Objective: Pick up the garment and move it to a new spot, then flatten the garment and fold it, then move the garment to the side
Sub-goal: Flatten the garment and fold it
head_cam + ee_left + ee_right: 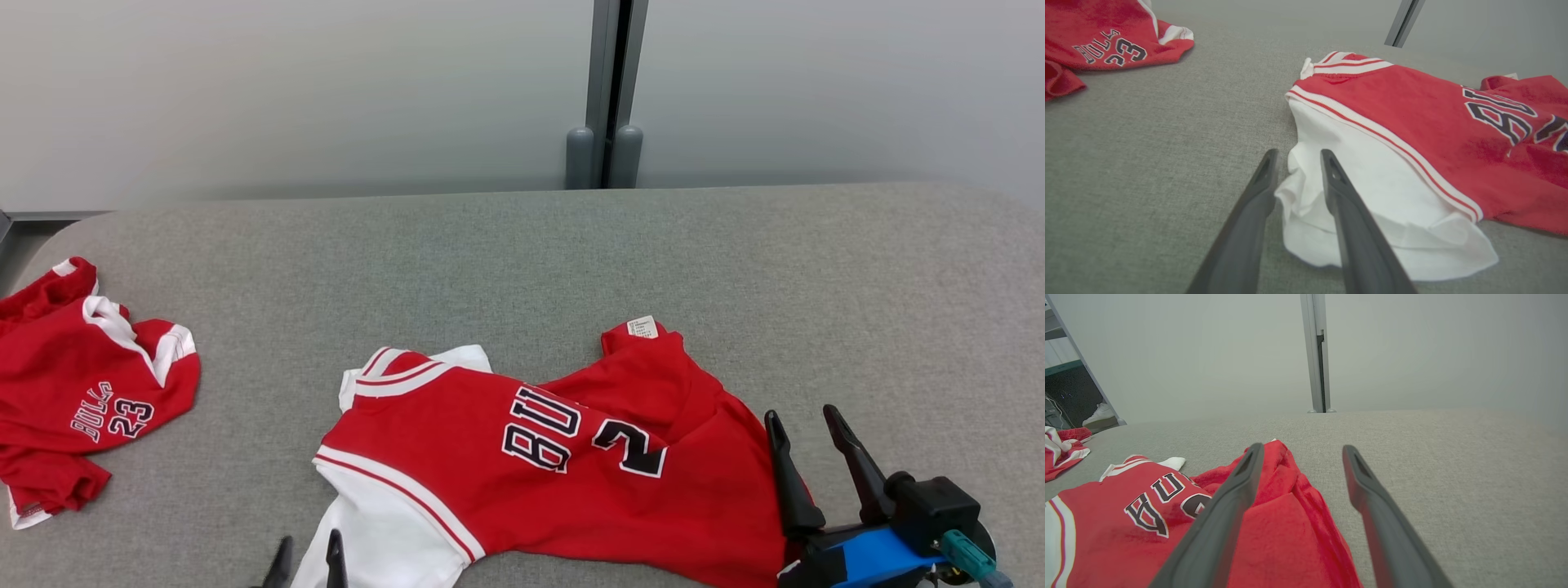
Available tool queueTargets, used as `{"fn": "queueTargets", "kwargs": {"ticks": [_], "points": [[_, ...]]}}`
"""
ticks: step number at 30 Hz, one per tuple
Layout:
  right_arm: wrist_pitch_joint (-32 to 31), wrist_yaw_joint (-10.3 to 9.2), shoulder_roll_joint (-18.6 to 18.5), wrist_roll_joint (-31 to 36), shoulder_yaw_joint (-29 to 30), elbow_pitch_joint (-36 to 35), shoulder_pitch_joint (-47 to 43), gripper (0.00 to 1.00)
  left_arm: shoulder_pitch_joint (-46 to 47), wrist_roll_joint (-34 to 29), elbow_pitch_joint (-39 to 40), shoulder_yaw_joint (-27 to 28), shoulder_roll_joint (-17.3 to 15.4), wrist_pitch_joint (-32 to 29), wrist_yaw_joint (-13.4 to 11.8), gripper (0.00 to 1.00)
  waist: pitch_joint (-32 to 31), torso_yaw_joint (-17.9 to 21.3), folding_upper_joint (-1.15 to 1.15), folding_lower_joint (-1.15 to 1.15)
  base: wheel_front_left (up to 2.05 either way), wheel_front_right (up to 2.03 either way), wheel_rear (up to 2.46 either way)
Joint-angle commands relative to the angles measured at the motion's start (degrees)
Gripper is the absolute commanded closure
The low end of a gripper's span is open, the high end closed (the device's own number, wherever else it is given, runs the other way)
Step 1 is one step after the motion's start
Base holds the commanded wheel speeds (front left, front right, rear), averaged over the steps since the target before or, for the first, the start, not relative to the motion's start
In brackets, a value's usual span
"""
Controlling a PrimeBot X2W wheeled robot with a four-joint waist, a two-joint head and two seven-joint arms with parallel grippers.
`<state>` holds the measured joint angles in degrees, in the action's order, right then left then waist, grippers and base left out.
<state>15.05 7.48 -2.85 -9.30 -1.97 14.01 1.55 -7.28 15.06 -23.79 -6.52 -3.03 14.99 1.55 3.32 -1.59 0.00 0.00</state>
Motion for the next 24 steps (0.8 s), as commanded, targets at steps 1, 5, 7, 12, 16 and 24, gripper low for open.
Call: {"fn": "queueTargets", "kwargs": {"ticks": [1,5,7,12,16,24], "points": [[0.2,0.02,-0.1,-0.2,0.1,0.2,-0.7,0.00,-0.4,-0.7,1.9,0.9,0.1,0.3,0.0,0.00,-0.6,0.1,0.00,0.00,0.00,0.00,0.00],[0.2,0.02,-0.1,0.0,0.4,0.2,-0.9,0.00,-0.6,-1.8,5.9,2.7,0.1,0.3,0.2,0.00,-1.6,0.4,0.00,0.00,0.00,0.00,0.00],[0.2,0.02,-0.1,0.1,0.5,0.2,-1.1,0.00,-0.4,-2.9,8.2,3.5,0.1,0.3,0.3,0.00,-2.2,0.7,0.00,0.00,0.00,0.00,0.00],[0.2,0.02,-0.1,0.7,1.2,-0.1,-1.4,0.00,0.2,-4.7,12.7,4.4,0.2,0.3,0.7,0.00,-3.1,1.7,0.00,0.00,0.00,0.00,0.00],[0.2,0.02,-0.1,1.0,1.4,-0.6,-1.7,0.00,0.7,-5.8,14.4,5.6,0.1,0.3,1.0,0.00,-3.5,2.8,0.00,0.00,0.00,0.00,0.00],[0.2,0.02,0.0,1.8,2.4,-2.0,-3.3,0.00,2.2,-7.7,14.8,8.3,0.1,0.3,3.1,0.00,-3.7,4.3,0.00,0.00,0.00,0.00,0.00]]}}
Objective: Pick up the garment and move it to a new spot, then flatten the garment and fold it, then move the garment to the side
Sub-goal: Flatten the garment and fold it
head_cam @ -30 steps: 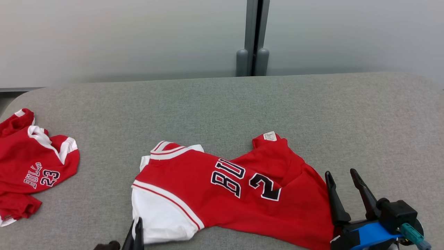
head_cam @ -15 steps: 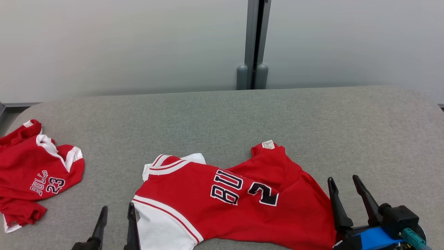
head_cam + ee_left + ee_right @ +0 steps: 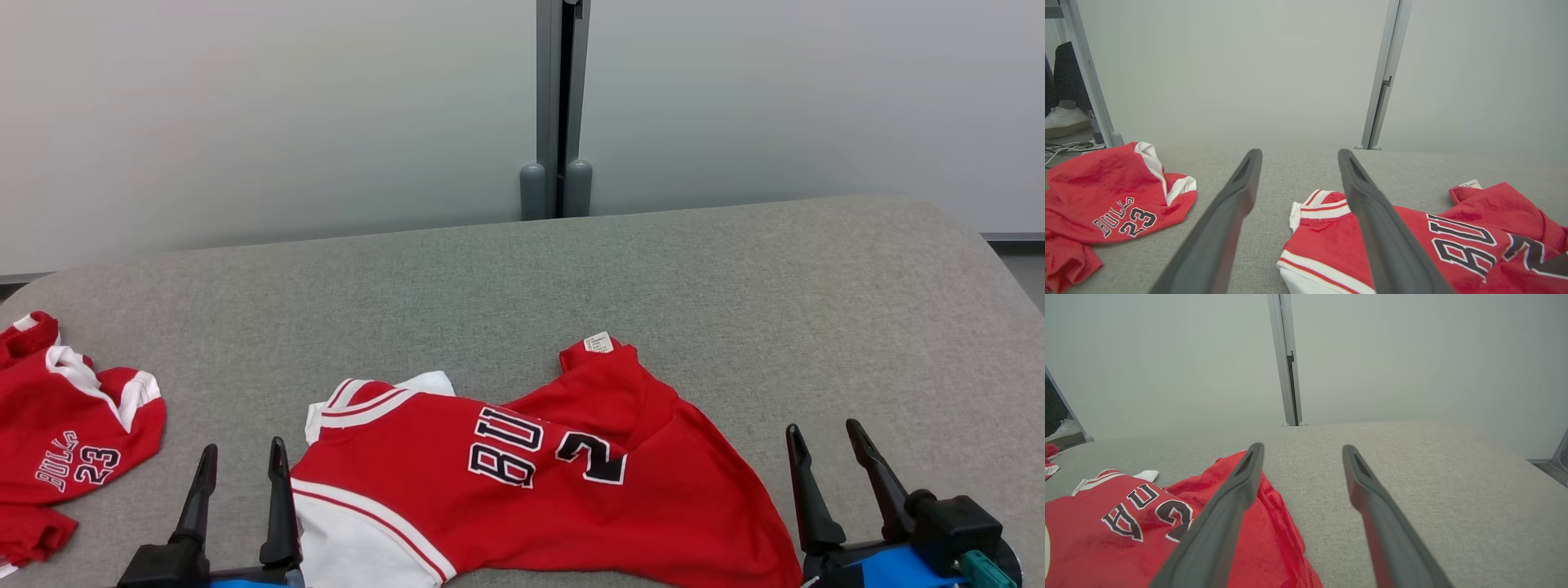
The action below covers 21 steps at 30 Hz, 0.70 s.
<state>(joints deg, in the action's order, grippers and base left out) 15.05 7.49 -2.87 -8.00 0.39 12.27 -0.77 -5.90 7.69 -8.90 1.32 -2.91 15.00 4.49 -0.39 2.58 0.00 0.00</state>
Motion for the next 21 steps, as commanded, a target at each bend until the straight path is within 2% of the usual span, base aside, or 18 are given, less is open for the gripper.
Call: {"fn": "queueTargets", "kwargs": {"ticks": [1,11,21], "points": [[0.2,0.02,0.0,0.6,0.2,-0.4,-1.2,0.00,1.0,-0.6,-0.3,0.9,0.0,0.3,0.5,0.00,0.0,0.3,0.00,0.00,0.00,0.00,0.00],[0.2,0.01,0.0,0.9,0.6,-2.9,-3.5,0.00,2.7,-2.4,-1.4,4.4,-0.4,0.3,1.9,0.00,0.4,1.0,0.00,0.00,0.00,0.00,0.00],[0.2,0.02,0.0,1.2,-0.5,-2.7,-3.4,0.00,3.4,-3.4,-3.4,5.3,-0.3,0.3,2.6,0.00,0.7,0.8,0.00,0.00,0.00,0.00,0.00]]}}
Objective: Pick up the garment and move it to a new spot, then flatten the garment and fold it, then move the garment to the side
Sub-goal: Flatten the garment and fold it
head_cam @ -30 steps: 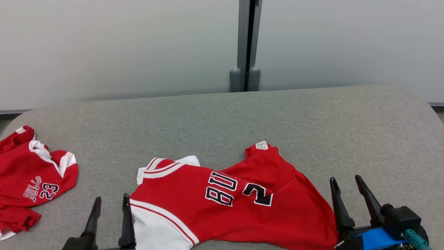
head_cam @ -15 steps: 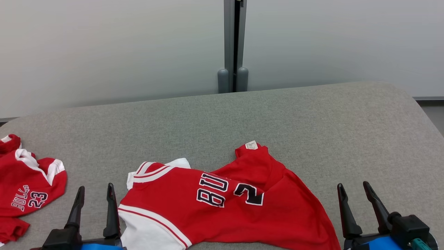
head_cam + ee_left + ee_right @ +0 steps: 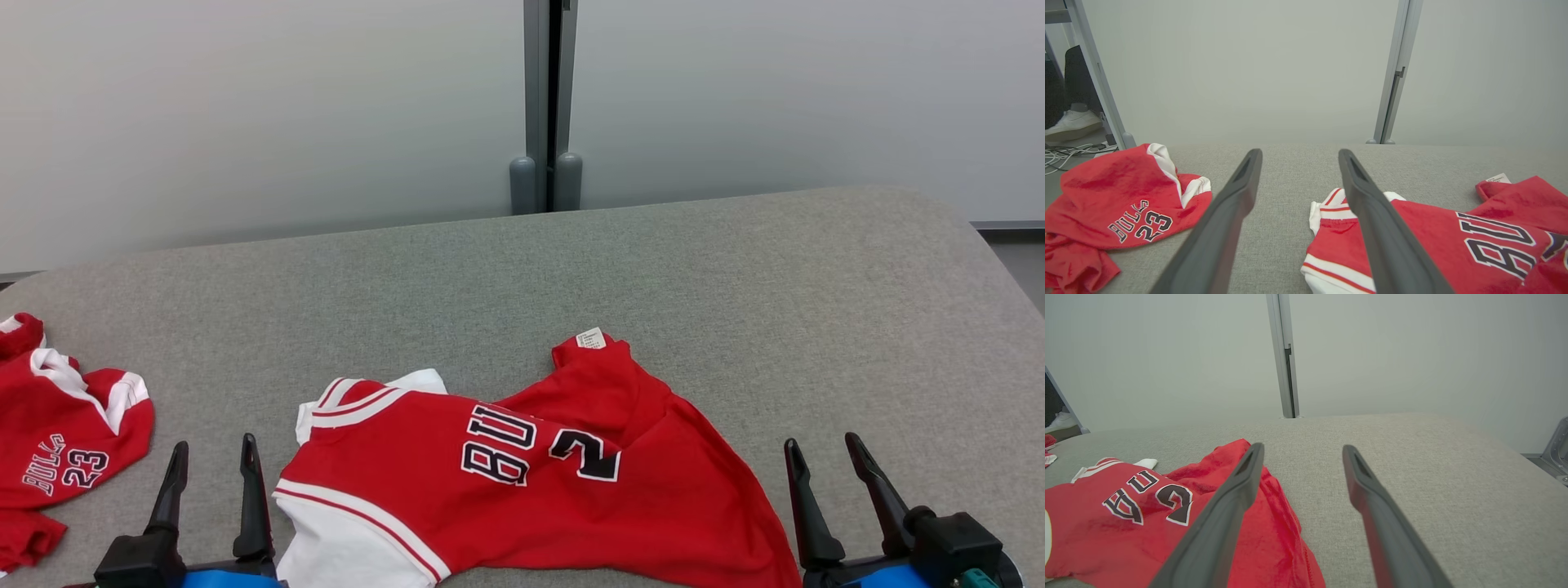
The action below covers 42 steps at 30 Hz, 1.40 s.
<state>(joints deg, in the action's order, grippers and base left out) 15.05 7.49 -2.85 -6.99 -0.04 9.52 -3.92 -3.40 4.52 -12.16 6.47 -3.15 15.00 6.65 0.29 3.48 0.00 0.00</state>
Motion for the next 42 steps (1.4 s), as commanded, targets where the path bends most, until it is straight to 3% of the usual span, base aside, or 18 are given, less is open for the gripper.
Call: {"fn": "queueTargets", "kwargs": {"ticks": [1,11,25,42], "points": [[0.2,0.01,-0.1,0.3,-0.2,0.0,-0.2,0.00,0.9,-0.3,-0.2,0.2,0.0,0.3,0.4,0.00,0.0,-0.1,0.00,0.00,0.00,0.00,0.00],[0.2,0.01,-0.1,0.0,-0.4,1.1,0.0,0.00,0.4,-0.4,-1.6,0.3,0.1,0.3,0.5,0.00,0.2,-0.3,0.00,0.00,0.00,0.00,0.00],[0.2,0.01,-0.1,-1.5,0.3,13.7,-1.2,0.00,-2.9,3.2,-12.4,-2.4,0.3,0.3,0.1,0.00,1.3,-0.5,0.00,0.00,0.00,0.00,0.00],[0.1,0.01,-0.1,-9.5,-3.3,25.2,0.7,0.00,-2.4,5.4,-22.3,-4.2,0.3,0.2,0.1,0.00,2.2,-0.7,0.00,0.00,0.00,0.00,0.00]]}}
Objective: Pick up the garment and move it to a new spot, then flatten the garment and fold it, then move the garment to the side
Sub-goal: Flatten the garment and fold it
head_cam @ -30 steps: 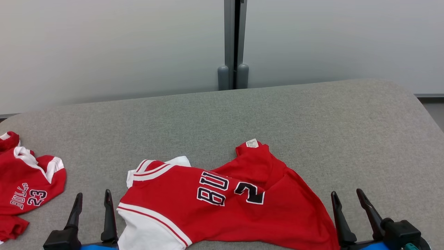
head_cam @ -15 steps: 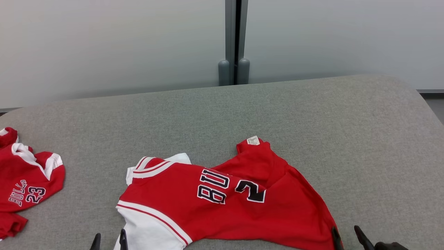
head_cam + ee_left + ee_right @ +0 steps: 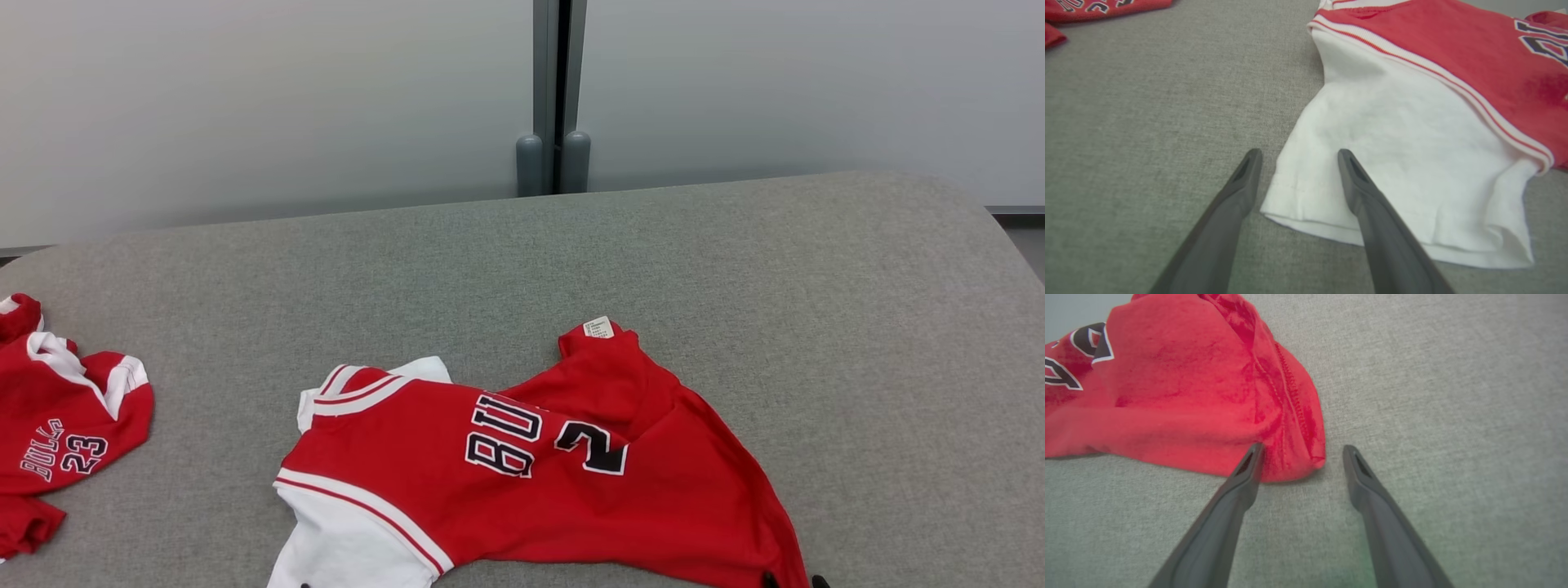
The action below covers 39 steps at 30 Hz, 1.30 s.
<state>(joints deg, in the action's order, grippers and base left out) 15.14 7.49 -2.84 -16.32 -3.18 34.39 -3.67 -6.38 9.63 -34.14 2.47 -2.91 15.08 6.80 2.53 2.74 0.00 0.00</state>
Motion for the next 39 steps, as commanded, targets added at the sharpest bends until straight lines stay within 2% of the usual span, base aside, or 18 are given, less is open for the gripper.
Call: {"fn": "queueTargets", "kwargs": {"ticks": [1,7,14,16,17,18,19,20,24,33,39], "points": [[0.0,0.01,-0.1,-0.7,-0.5,0.8,0.7,0.00,0.5,0.3,-0.7,-0.2,0.0,0.1,-0.1,0.00,0.0,0.0,0.00,0.00,0.00,0.00,0.00],[-0.1,0.02,0.0,-3.2,-2.5,2.7,1.5,0.00,0.9,1.5,-2.5,-0.9,0.1,0.0,0.3,0.00,-0.3,0.1,0.00,0.00,0.00,0.00,0.00],[-0.1,0.02,0.0,-5.9,-4.2,3.5,2.2,0.00,1.4,4.4,-4.8,-4.9,0.2,-0.2,0.8,0.00,-0.7,-0.1,0.00,0.00,0.00,0.00,0.00],[-0.1,0.02,0.0,-6.7,-4.5,3.5,2.4,0.31,1.5,5.1,-6.0,-5.9,0.3,-0.2,0.8,0.00,-0.8,-0.2,0.00,0.00,0.00,0.00,0.00],[-0.1,0.02,0.0,-6.8,-4.6,3.4,2.4,0.69,1.5,5.5,-6.5,-6.4,0.3,-0.3,0.8,0.18,-0.9,-0.3,0.00,0.00,0.00,0.00,0.00],[-0.1,0.02,0.0,-6.9,-4.7,3.3,2.4,1.00,1.7,5.9,-7.0,-6.8,0.3,-0.3,0.9,0.55,-1.0,-0.3,0.00,0.00,0.00,0.00,0.00],[0.0,0.02,0.0,-7.0,-4.7,3.2,2.4,1.00,1.8,6.2,-7.4,-7.0,0.3,-0.4,0.9,0.88,-1.0,-0.4,0.00,0.00,0.00,0.00,0.00],[0.0,0.02,0.0,-7.1,-4.7,3.0,2.5,1.00,2.0,6.5,-7.6,-7.2,0.3,-0.4,0.9,1.00,-1.0,-0.4,0.00,0.00,0.00,0.00,0.00],[0.0,0.02,-0.1,-6.9,-4.8,1.4,3.1,1.00,3.1,7.4,-6.5,-7.4,0.2,-0.3,0.9,1.00,-0.8,-0.4,0.00,0.00,0.00,0.00,0.00],[0.0,0.02,-0.1,-5.0,-5.0,-8.7,2.5,1.00,4.2,8.9,5.7,-7.6,0.0,0.0,0.9,1.00,-0.4,-0.2,0.00,0.00,0.00,0.00,0.00],[0.0,0.02,-0.1,-3.9,-5.6,-15.0,5.6,1.00,8.4,11.2,12.1,-8.0,-0.3,0.1,0.9,1.00,0.5,0.2,0.00,0.00,0.00,0.00,0.00]]}}
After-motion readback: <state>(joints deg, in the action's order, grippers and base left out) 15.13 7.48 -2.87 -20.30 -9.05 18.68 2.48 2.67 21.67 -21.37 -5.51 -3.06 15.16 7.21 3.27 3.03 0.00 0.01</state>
